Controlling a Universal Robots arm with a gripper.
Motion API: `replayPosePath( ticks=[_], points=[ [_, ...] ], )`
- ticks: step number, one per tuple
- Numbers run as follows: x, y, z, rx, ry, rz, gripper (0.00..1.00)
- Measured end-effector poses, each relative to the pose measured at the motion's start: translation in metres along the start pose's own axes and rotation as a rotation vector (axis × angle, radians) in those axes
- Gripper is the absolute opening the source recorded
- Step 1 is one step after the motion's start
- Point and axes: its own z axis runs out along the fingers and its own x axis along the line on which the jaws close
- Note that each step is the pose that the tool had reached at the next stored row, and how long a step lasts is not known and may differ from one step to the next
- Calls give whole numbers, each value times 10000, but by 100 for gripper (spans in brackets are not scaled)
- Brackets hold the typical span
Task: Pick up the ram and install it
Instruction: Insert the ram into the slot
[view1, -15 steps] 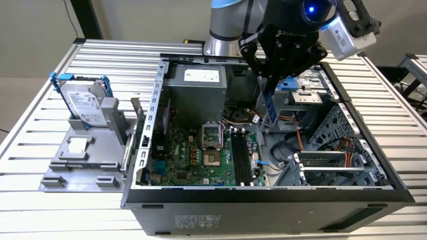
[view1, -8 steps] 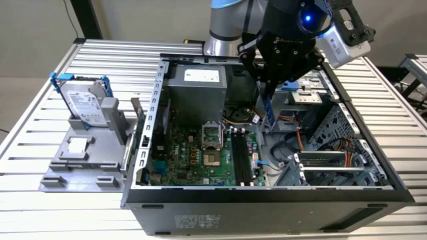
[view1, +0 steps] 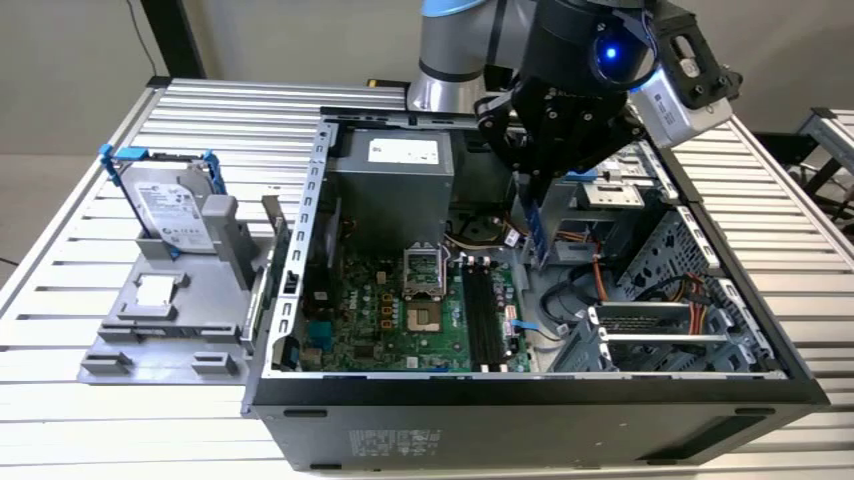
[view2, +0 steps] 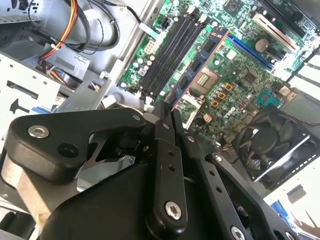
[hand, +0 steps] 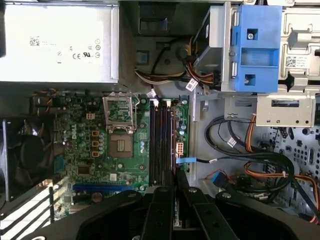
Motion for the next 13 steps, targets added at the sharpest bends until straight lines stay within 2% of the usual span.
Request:
replayPosePath(
  ticks=[13],
  points=[
    [-32,2,126,2,1,0,0]
  ],
)
